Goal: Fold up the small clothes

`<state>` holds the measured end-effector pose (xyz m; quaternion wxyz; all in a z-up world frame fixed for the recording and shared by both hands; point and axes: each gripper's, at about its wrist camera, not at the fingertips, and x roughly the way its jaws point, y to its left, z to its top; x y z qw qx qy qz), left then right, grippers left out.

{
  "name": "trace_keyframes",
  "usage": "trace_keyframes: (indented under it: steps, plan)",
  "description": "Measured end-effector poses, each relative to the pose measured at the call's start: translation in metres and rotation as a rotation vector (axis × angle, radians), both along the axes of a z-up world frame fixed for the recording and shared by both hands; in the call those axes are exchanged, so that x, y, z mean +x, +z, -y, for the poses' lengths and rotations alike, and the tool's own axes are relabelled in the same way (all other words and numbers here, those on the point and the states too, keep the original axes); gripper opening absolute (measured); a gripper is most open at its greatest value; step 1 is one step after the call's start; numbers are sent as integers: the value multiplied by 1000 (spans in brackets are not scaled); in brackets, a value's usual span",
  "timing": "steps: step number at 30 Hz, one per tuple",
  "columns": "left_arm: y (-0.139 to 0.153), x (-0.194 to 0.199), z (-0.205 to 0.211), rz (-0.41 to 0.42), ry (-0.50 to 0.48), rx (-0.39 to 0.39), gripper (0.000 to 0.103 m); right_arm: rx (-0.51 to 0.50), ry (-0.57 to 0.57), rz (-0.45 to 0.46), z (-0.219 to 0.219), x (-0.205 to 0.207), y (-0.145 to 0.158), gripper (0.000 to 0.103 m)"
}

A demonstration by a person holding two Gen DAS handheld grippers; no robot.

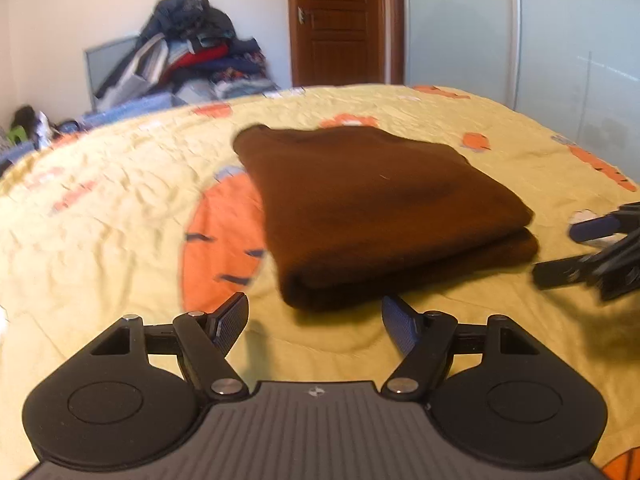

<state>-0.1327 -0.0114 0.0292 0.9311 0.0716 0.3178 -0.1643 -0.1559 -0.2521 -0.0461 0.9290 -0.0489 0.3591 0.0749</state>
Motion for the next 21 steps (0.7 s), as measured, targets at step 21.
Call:
trace_keyframes:
  steps: [21]
  plan:
    - [-12,18,5,-69,111,1,103,-64,-167,90,-45,11,-17,103]
